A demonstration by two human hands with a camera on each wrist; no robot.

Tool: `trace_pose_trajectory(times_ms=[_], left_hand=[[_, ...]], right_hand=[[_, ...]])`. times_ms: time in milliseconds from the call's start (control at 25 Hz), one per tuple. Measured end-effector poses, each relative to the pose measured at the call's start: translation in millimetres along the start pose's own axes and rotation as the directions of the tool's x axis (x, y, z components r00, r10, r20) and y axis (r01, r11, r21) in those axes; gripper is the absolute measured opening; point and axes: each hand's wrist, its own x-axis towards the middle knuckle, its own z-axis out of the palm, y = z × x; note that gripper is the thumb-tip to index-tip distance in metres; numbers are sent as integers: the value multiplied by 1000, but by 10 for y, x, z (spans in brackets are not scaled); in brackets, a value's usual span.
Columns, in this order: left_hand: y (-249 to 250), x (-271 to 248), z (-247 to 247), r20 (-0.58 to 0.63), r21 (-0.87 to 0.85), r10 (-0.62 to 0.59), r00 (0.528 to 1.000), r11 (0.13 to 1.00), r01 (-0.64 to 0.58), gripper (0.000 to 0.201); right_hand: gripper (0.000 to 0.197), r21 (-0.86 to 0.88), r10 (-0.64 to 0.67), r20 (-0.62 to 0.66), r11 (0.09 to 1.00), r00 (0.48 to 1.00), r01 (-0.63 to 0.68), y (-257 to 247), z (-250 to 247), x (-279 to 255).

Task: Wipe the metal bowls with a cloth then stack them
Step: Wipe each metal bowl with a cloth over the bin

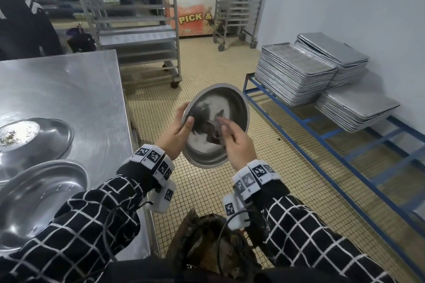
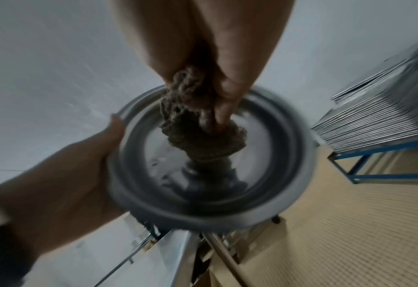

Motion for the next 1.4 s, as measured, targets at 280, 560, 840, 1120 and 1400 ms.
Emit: trace_pose_trajectory(times_ms=[280,560,840,1120,1400], left_hand=[[186,-2,-69,-83,-197,16,996,980,-32,51],[210,-79,104,-177,-192,6,984,981,-40,42],[346,-87,-58,-172,-176,70,983,979,-101,36],[138,-203,-48,-146,-209,-159,976,970,127,47],[-28,-234,-221,29,-299,-248,968,922,245,35]], right_hand=[[56,-463,-248,391,779,886,422,365,393,-330],[55,-294,-330,295,861,896,414,221,427,-329],[56,-730,-181,135,647,974,221,517,132,-247],[58,-394,-128,-93,915,987,82,396,-272,79],[20,-182,158,-167,965,973,-188,191,-391,172]])
